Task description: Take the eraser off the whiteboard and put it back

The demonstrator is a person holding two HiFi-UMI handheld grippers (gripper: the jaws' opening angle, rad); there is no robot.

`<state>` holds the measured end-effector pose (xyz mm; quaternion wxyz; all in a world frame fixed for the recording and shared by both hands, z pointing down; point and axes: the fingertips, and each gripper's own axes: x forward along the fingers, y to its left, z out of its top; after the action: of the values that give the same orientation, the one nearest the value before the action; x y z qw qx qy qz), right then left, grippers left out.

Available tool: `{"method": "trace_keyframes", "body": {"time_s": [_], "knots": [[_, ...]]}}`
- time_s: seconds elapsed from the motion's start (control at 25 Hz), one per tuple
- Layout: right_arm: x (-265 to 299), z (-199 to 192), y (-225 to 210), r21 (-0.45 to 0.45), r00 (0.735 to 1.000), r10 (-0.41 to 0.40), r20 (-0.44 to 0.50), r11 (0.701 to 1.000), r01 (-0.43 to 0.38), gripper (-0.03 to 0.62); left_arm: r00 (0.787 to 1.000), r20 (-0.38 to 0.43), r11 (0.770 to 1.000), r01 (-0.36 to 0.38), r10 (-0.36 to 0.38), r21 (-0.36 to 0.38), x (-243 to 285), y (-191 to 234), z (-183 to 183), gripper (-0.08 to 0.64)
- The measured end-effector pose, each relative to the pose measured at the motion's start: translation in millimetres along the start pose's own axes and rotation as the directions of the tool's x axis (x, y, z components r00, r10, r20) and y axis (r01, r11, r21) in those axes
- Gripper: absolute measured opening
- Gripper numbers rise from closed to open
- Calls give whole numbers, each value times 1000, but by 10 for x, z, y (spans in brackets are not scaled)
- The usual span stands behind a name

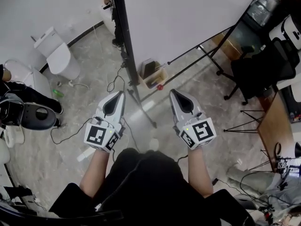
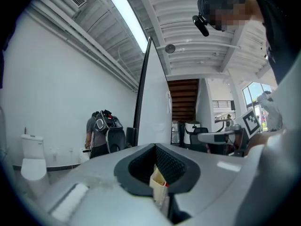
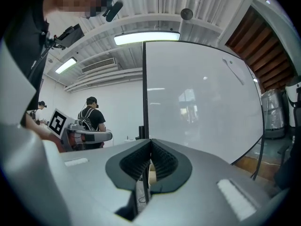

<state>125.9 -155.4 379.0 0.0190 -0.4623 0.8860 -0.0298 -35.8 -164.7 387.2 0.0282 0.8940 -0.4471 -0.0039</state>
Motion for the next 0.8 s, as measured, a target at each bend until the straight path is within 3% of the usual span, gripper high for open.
{"method": "trace_keyframes", "body": {"time_s": [0.52,0.8], "knots": [[386,-158,-183,21,998,56,-30,998,-56,11,998,-36,999,-53,52,-13,105,106,-133,5],[630,-295,-174,0,998,18,-64,1000,-18,12,999,-46,1000,-26,25,-18,69,250,-166,5]]}}
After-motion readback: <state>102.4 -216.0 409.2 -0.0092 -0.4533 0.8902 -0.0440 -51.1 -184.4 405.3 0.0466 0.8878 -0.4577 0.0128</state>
